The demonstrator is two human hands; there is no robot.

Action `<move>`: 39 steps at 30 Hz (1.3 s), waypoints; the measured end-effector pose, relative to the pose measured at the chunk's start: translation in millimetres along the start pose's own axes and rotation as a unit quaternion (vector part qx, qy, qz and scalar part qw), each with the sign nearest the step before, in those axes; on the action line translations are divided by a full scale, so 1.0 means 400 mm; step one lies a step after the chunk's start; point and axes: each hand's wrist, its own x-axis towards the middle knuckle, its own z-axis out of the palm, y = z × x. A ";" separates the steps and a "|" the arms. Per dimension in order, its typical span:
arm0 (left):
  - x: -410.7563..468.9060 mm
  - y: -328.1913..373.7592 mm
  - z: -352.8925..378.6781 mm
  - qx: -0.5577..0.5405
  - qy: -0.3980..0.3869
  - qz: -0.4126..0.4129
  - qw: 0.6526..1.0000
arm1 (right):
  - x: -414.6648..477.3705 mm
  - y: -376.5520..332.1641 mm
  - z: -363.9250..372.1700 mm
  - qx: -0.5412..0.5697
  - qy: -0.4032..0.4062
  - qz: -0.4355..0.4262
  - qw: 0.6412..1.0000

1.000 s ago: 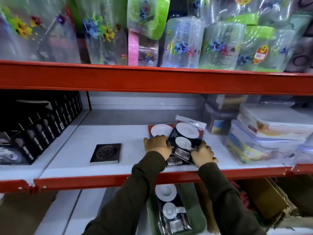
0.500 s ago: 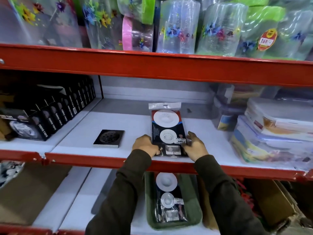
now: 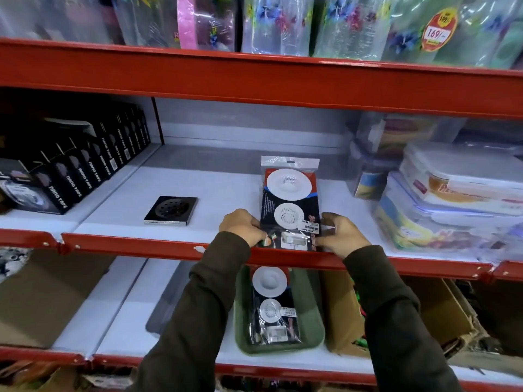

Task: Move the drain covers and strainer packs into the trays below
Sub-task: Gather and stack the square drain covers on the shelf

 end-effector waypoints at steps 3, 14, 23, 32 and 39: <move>0.000 -0.004 -0.006 0.004 -0.010 0.008 1.000 | 0.009 -0.002 0.014 -0.058 0.026 0.006 0.998; 0.040 -0.210 -0.191 0.149 0.213 0.156 0.953 | 0.016 -0.170 0.210 -0.099 0.043 -0.245 0.964; 0.098 -0.513 -0.398 0.231 0.246 0.189 0.922 | 0.128 -0.388 0.518 -0.297 -0.117 -0.239 0.917; 0.107 -0.550 -0.401 0.261 0.316 0.297 0.862 | 0.199 -0.471 0.578 -0.331 -0.188 -0.148 0.913; 0.105 -0.562 -0.394 0.294 0.322 0.297 0.850 | 0.034 -0.471 0.508 -0.200 -0.034 -0.227 0.953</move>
